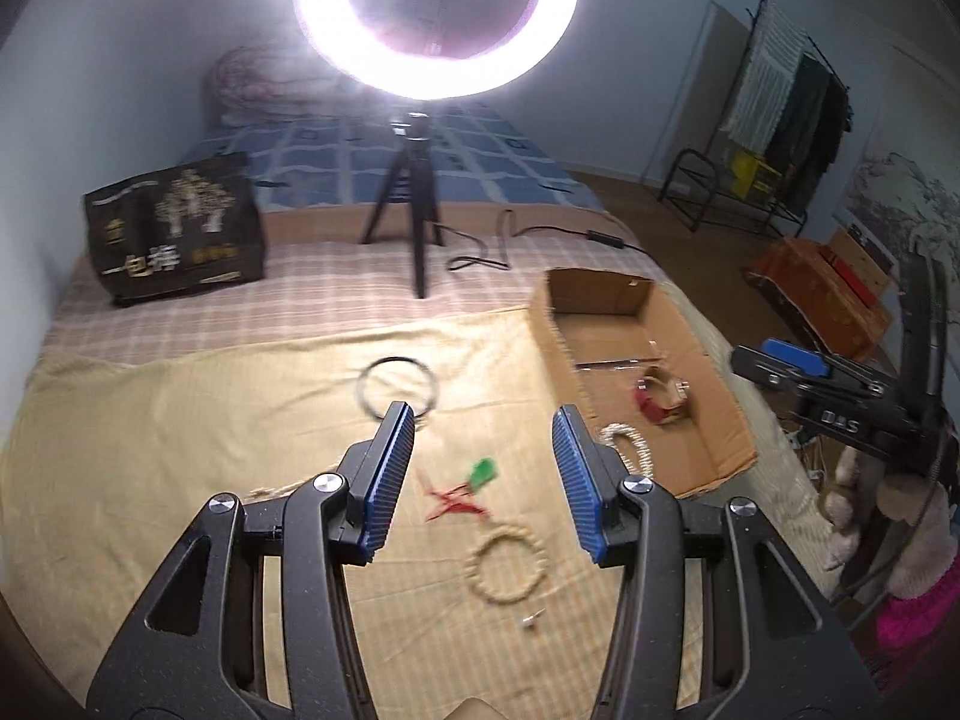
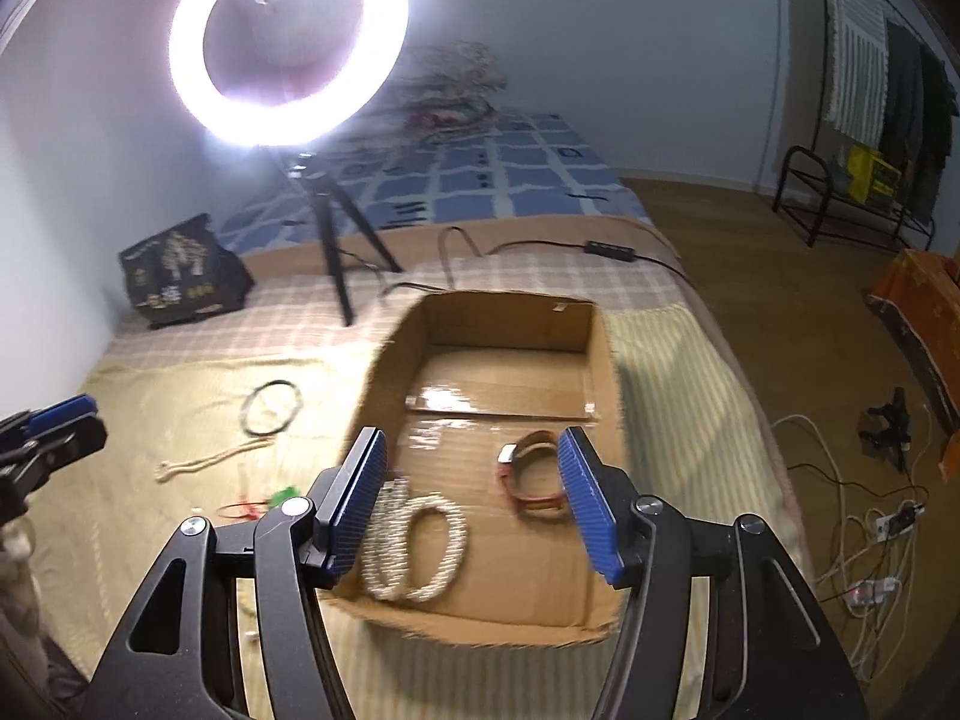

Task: Organize jewelry
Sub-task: 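Withdraw both grippers from the box and lower the left gripper to the pearl stud earring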

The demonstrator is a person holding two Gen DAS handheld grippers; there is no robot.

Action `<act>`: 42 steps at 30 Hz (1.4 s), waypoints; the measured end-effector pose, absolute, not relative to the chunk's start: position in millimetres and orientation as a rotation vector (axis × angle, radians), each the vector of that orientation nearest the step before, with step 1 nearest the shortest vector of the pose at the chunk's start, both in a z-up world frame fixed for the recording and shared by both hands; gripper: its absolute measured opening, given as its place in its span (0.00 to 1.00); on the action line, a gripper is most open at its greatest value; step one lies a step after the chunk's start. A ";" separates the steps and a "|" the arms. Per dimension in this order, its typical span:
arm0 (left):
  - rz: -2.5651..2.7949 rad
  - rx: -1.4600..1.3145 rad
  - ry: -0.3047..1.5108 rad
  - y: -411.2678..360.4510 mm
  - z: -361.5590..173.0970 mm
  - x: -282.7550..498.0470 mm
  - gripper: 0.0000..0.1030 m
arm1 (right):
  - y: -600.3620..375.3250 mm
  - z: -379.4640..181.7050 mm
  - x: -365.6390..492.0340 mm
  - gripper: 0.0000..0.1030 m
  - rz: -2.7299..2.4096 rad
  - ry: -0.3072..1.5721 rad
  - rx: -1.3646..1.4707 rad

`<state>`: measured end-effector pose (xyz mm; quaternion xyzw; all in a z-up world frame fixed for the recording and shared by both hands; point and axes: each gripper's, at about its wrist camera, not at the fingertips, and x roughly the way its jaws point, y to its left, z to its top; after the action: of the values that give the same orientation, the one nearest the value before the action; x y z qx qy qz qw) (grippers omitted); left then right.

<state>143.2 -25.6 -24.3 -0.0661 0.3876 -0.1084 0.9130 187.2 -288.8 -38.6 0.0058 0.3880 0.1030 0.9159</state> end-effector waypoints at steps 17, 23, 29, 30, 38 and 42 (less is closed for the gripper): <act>-0.168 -0.187 0.936 43.7 -80.3 135.7 0.44 | -222.3 -63.2 117.9 0.57 0.402 0.857 -0.046; -0.183 -0.194 0.986 34.1 -96.6 140.1 0.44 | -197.7 -90.6 99.6 0.57 0.489 0.910 -0.106; -0.195 -0.180 1.037 24.7 -114.4 143.7 0.44 | -181.2 -127.0 93.2 0.52 0.545 1.005 -0.155; -0.195 -0.180 1.044 24.2 -116.7 145.1 0.44 | -178.6 -133.2 93.1 0.52 0.553 1.024 -0.166; -0.186 -0.103 1.090 17.2 -143.5 154.3 0.44 | -169.1 -155.2 95.6 0.52 0.579 1.071 -0.200; -0.187 -0.049 1.090 13.3 -154.1 156.8 0.44 | -164.0 -159.7 93.7 0.52 0.595 1.067 -0.227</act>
<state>156.8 13.3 -154.1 -0.0234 0.5178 -0.0890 0.8506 93.7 -164.0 -159.7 -0.1066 0.4998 0.2786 0.8132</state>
